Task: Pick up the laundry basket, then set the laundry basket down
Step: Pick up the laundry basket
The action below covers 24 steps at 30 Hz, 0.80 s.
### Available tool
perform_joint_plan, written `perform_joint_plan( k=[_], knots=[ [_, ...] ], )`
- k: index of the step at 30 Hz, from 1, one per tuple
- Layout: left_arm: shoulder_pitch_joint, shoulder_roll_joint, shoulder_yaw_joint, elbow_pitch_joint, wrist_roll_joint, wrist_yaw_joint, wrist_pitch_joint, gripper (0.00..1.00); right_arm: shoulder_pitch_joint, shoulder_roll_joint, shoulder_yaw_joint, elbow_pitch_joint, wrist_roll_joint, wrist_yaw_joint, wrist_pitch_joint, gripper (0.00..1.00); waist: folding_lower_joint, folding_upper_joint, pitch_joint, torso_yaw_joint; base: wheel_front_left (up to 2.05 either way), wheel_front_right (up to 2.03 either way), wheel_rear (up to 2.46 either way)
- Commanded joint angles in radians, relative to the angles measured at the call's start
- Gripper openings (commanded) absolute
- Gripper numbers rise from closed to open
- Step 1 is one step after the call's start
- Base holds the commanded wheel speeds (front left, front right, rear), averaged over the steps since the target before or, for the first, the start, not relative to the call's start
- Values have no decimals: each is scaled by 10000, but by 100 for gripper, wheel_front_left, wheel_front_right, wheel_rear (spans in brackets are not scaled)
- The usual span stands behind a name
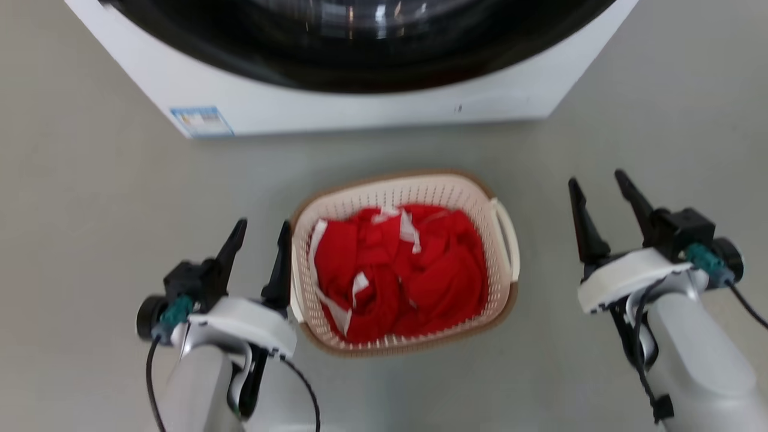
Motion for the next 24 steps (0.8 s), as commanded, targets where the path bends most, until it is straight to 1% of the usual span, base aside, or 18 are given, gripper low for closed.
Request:
perform_joint_plan(
  k=[1,8,12,15,16,18,24],
  knots=[
    [-330,124,190,-66,-45,-61,-74,100,-134,58,86,-188,-118,31,-136,100,0,0,831,73,0,0,0],
    [-1447,124,-221,1091,-479,115,-74,100,-764,312,-15,111,-381,31,-136,100,0,0,2054,151,0,0,0],
    [-2042,124,-407,1690,-732,255,-74,100,-1178,448,50,504,-492,31,-136,100,0,0,2576,143,0,0,0],
    [-2460,124,-587,2305,-845,358,-74,100,-1521,527,34,1005,-552,31,-136,100,0,0,2906,147,0,0,0],
    [-2717,124,-746,2776,-964,384,-74,100,-1727,574,20,1384,-603,31,-136,100,0,0,3060,161,0,0,0],
    [-2848,124,-799,2968,-1074,388,-74,100,-1823,601,26,1558,-626,31,-136,100,0,0,3129,166,0,0,0],
    [-3520,124,-1292,4227,-1450,517,-74,100,-2412,728,277,2843,-626,31,-136,100,-1,0,3385,220,0,0,0]
  ],
)
